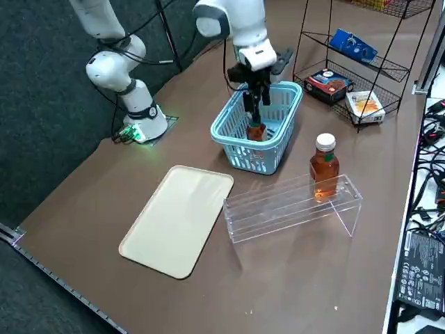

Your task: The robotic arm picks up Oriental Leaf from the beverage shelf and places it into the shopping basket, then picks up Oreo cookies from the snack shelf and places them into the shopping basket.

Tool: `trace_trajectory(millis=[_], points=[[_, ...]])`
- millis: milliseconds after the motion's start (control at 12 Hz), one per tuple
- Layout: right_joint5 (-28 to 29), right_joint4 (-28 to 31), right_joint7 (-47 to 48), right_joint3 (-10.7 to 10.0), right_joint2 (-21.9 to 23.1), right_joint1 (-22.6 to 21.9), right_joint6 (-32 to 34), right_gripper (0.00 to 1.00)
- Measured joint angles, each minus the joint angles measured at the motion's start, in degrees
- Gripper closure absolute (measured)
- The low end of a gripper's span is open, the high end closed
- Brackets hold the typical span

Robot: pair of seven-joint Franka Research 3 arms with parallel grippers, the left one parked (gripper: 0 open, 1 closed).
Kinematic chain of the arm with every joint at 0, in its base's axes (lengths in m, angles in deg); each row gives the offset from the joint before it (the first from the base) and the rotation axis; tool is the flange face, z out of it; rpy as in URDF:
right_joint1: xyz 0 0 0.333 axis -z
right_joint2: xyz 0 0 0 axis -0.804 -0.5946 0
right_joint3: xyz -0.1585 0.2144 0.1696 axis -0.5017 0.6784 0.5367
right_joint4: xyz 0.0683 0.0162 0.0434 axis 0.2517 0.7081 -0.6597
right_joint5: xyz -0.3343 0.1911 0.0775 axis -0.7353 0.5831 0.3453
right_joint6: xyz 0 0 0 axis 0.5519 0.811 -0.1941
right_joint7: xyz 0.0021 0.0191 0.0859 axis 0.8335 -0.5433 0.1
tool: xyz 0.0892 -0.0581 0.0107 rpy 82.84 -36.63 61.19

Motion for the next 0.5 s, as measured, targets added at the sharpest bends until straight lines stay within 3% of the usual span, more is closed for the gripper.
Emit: trace_trajectory(millis=[500], points=[[0.0, -13.8, -0.1, 0.2, 3.3, -0.2, 18.1, 0.00]])
